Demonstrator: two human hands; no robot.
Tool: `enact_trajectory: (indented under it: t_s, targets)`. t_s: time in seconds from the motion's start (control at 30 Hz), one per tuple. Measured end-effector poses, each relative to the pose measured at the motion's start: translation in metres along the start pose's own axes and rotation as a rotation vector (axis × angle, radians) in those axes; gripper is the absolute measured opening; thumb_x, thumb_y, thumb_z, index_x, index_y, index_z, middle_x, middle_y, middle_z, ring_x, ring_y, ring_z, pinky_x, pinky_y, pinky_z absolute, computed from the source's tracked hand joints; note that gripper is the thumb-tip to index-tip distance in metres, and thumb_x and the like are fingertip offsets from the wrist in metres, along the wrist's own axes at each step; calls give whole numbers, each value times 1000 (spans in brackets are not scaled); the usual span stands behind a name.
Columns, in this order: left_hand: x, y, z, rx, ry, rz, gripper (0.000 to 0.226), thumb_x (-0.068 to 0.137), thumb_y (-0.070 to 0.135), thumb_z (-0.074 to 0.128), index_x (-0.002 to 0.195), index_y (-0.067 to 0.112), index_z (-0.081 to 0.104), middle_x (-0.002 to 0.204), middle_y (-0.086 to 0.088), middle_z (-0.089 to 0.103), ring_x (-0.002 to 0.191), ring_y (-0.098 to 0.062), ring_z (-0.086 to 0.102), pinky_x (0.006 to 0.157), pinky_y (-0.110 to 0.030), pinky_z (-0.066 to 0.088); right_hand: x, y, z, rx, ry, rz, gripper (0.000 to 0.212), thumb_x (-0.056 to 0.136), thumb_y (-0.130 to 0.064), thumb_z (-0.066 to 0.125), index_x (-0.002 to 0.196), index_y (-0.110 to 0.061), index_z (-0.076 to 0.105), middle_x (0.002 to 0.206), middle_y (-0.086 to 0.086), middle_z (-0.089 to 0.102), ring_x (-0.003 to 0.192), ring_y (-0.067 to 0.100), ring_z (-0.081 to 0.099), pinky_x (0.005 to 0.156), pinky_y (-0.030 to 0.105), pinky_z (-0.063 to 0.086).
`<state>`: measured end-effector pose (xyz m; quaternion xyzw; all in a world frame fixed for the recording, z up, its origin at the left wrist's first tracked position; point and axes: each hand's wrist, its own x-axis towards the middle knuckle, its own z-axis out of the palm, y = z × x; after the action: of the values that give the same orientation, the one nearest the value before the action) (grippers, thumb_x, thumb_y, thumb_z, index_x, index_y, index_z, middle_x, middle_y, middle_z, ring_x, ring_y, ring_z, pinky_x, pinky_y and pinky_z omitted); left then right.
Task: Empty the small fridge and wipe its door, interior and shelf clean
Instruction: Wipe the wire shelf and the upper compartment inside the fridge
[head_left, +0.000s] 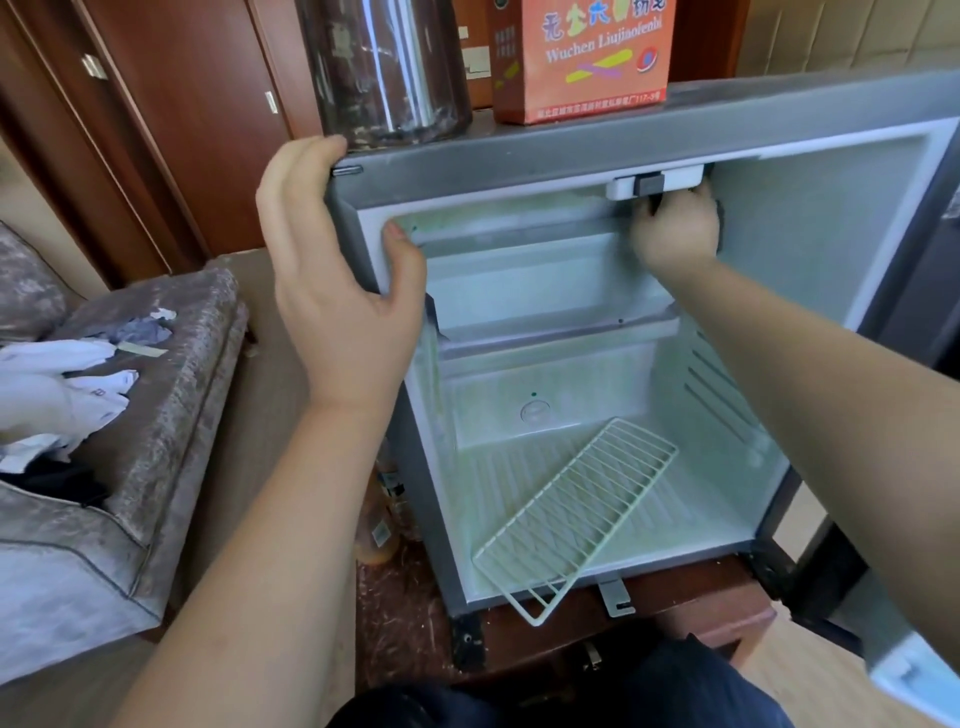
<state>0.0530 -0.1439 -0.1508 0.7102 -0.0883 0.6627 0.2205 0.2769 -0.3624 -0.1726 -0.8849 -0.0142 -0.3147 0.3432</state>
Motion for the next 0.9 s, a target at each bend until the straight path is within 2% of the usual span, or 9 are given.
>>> enact_trajectory:
  t_s: [0.1,0.17,0.27,0.43,0.53,0.6,0.7,0.8,0.9]
  targets:
    - [-1,-1,1,1,11,0,41,84,-5,54,123,-12,49,124,-27,50,121,-27,45,107,-25,32,10,-17,2,86,6,111,41,98,-13,34,137,-7,42,136,16,49,129,32,40,105,30,33]
    - [-2,-1,2,0,12,-1,41,84,-5,54,124,-12,48,124,-27,50,121,-27,45,108,-24,32,6,-27,10,89,19,89,36,95,-13,44,130,-10,48,116,5,56,112,26,49,83,15,38]
    - [-2,0,2,-5,14,-5,41,84,-5,54,124,-11,49,125,-26,50,122,-28,46,108,-24,31,-15,-44,27,-126,-33,-29,13,96,-20,38,107,-18,46,79,0,44,77,24,45,60,27,31]
    - [0,-1,0,-4,8,7,40,84,-7,55,124,-12,49,125,-27,50,121,-27,45,107,-19,29,-27,-68,23,-199,-249,-406,32,96,-12,35,118,-12,58,96,18,64,78,37,56,65,39,43]
    - [-1,0,0,-5,1,5,41,84,-7,55,124,-12,49,126,-27,50,122,-28,45,107,-17,29,-14,-41,10,-276,-197,-190,34,96,-20,35,122,-8,54,89,13,52,66,27,43,52,28,28]
    - [-1,-1,0,-2,2,8,41,84,-6,55,124,-12,49,126,-27,50,122,-29,45,106,-16,29,-6,-13,0,-35,-63,-51,48,91,-34,43,130,-7,49,123,18,48,101,32,52,76,34,45]
    - [0,-1,0,-3,9,11,41,84,-7,54,124,-12,49,126,-28,51,122,-27,44,106,-14,28,-3,8,-10,99,-15,-40,52,93,-32,52,140,-11,41,151,18,24,132,32,40,109,33,33]
    - [-1,0,0,-3,11,10,41,84,-7,54,124,-12,49,127,-28,51,123,-25,44,105,-13,28,2,-4,-6,159,-24,29,51,91,-37,46,137,-13,46,145,11,40,125,30,48,104,35,39]
    - [-1,-1,1,-5,10,3,41,84,-7,54,124,-12,49,127,-27,50,123,-25,44,106,-14,28,3,-22,6,247,-38,159,39,87,-31,51,121,-12,58,106,3,59,101,23,58,78,24,46]
